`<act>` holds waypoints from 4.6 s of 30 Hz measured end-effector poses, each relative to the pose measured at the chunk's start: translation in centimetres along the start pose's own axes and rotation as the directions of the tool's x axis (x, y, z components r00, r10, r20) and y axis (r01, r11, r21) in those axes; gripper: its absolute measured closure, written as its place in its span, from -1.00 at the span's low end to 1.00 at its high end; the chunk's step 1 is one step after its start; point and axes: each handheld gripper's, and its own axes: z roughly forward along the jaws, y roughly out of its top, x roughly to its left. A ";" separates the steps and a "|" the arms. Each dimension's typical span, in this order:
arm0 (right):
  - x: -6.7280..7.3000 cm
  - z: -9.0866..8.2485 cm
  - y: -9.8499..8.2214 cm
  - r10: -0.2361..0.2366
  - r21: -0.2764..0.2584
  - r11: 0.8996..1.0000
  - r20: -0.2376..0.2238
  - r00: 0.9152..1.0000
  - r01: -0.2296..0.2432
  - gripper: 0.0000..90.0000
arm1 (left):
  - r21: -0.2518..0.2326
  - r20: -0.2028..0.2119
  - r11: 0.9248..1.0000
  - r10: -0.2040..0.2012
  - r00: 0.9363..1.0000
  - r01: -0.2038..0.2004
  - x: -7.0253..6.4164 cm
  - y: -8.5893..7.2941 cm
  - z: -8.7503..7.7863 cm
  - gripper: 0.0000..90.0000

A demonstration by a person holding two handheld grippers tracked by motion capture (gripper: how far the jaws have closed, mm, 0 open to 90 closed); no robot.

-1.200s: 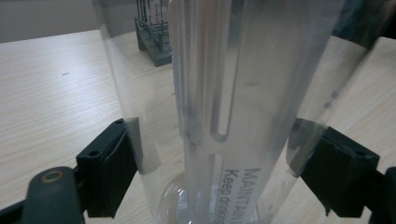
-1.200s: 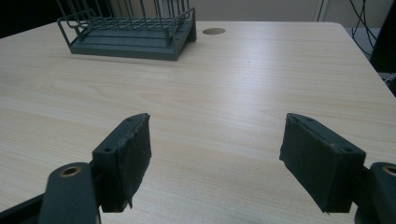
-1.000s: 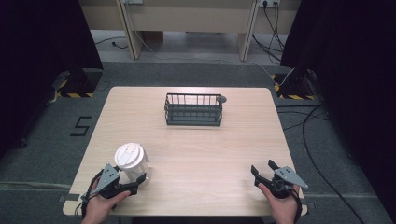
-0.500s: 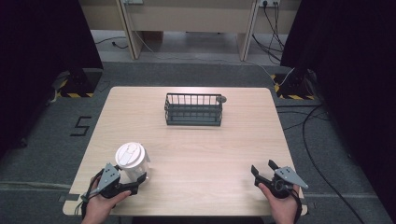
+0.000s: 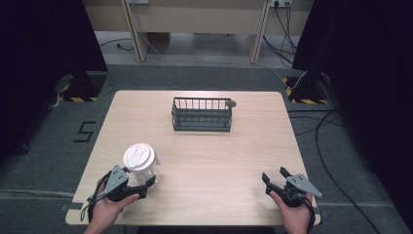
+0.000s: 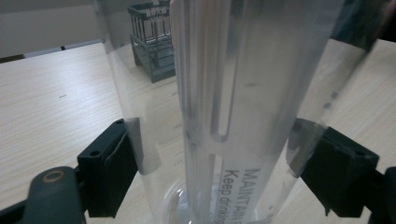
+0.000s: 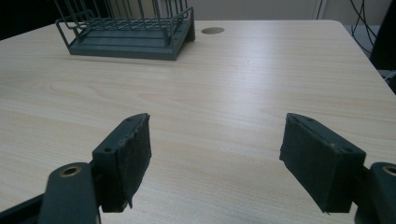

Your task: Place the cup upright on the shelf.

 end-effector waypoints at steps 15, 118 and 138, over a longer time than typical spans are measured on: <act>0.0 0.0 -0.1 0.001 0.001 1.000 -0.001 1.000 -0.001 -0.45 | 0.000 0.001 1.000 0.008 1.000 -0.008 0.3 1.2 1.1 -0.60; -0.3 0.1 -0.2 0.025 0.005 1.000 -0.002 1.000 -0.025 -0.43 | -0.067 0.009 0.996 0.053 0.999 -0.053 1.7 9.1 8.4 -0.60; -0.3 0.1 -0.2 0.026 0.003 1.000 0.002 1.000 -0.026 -0.43 | -0.075 0.011 0.995 0.062 0.998 -0.061 1.7 10.4 9.7 -0.60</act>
